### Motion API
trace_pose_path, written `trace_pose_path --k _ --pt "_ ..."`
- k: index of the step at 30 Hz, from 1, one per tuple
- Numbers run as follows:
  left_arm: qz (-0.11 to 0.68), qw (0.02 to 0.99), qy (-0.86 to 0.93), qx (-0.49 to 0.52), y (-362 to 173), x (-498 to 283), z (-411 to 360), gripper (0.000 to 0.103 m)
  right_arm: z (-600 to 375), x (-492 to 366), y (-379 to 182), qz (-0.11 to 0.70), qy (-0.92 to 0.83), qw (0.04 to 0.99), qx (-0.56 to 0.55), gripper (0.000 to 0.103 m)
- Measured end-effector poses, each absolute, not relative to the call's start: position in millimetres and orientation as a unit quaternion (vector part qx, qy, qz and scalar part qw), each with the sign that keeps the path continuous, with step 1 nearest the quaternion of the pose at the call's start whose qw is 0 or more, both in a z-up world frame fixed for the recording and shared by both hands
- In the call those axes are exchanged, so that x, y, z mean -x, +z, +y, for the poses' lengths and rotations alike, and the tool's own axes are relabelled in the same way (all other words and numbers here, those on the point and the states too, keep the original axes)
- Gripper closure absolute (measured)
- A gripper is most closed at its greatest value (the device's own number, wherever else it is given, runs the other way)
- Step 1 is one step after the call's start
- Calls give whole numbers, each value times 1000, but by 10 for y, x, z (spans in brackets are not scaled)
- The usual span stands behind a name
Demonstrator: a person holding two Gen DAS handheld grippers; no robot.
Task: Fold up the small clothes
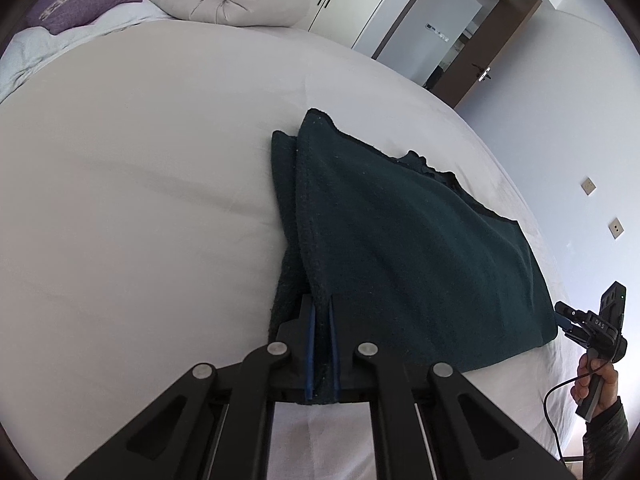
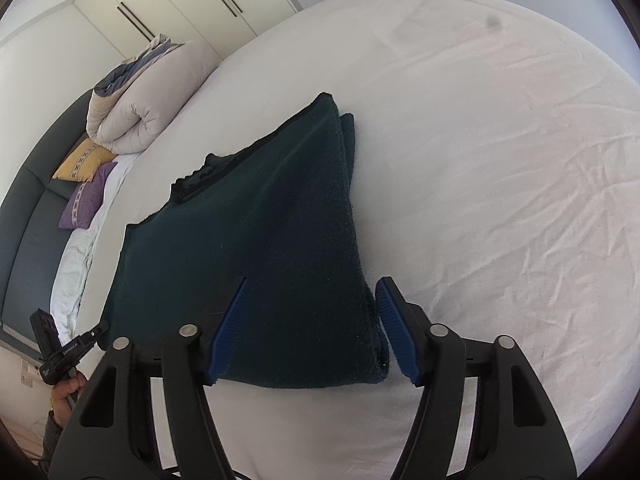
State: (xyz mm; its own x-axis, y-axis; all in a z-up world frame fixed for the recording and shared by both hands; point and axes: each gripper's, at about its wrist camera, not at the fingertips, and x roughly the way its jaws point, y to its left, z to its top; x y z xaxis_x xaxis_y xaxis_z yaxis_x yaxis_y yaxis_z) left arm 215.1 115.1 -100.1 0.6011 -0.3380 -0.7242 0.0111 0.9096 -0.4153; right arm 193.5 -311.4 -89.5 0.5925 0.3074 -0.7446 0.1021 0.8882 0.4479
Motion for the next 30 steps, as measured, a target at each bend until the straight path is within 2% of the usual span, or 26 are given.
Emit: trace_pose_path --k 4,6,8,11,18,24,30 --pt "430 878 -100 185 -994 -2106 1152 97 -3032 -1941 -893 454 58 868 -192 73" --pt "429 879 -99 185 -989 -2089 1159 97 -3017 -1944 -882 454 56 871 -182 79" --pt "426 879 -99 189 -975 -2070 1173 98 -3026 -1950 -893 457 50 870 -178 92" --pt "421 881 -100 193 -942 -2042 1182 98 -3056 -1938 -894 457 45 870 -181 96" --pt "414 882 -94 205 -926 -1933 1246 98 -3091 -1777 -814 442 50 869 -217 98" --pt "430 869 -83 229 -1191 -1830 1358 98 -3421 -1633 -1203 450 37 836 -312 98" --pt "426 870 -86 232 -1202 -1818 1376 98 -3406 -1620 -1121 438 34 843 -311 98"
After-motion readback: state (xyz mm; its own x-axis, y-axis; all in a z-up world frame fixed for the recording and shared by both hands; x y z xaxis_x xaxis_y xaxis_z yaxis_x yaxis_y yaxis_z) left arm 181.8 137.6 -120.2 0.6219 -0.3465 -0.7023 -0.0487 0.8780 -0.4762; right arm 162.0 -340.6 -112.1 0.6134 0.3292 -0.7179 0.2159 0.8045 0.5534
